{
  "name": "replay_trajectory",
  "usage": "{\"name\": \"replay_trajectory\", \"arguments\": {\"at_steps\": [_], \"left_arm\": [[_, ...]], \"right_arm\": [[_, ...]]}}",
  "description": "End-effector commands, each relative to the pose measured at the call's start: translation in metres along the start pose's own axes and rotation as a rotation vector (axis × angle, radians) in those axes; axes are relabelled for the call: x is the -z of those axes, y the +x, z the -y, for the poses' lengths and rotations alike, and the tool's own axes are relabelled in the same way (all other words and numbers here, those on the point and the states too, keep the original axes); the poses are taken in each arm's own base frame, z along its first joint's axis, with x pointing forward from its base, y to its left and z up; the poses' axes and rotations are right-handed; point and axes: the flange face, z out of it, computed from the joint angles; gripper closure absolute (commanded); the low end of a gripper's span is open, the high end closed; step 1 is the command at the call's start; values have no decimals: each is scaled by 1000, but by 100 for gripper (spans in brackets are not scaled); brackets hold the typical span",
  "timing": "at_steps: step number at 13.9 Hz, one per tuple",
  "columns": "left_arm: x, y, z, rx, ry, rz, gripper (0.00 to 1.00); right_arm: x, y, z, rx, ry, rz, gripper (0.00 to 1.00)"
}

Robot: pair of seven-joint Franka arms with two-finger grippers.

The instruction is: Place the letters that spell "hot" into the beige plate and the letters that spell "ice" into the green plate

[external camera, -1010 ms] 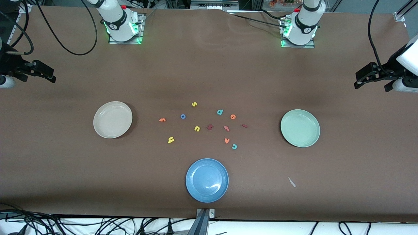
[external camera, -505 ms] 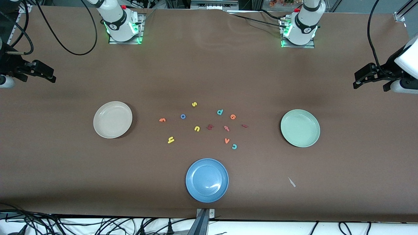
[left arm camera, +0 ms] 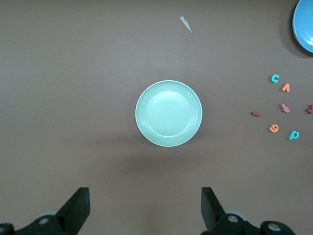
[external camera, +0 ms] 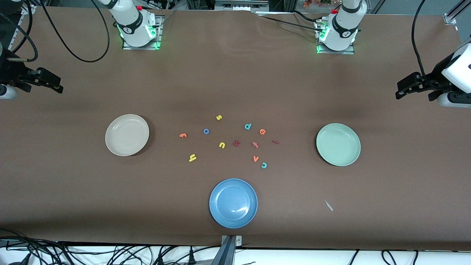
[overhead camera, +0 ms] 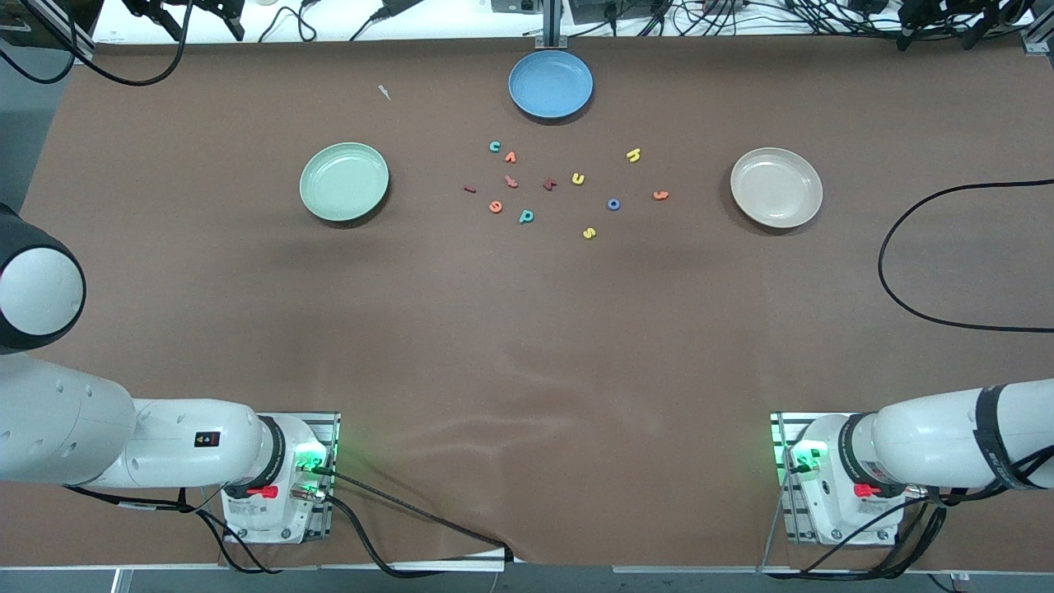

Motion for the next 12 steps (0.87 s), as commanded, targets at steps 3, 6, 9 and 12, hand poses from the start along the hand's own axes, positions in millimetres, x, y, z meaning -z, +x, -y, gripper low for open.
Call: {"name": "replay_trajectory", "arguments": {"at_steps": [3,6,9,12], "left_arm": [[3,-1,-3,12,-30,5,0],[3,-1,-5,11,-30,5,0],[3,-1,-6,11,-30,5,0],[4,-1,-8,9,-30,4,0]], "right_arm": [[6,1,-2,0,-6,6,0],[6,1,-2,0,-6,6,0],[5,2,-2,1,-6,7,0],[6,1,-2,0,-6,6,0]]}}
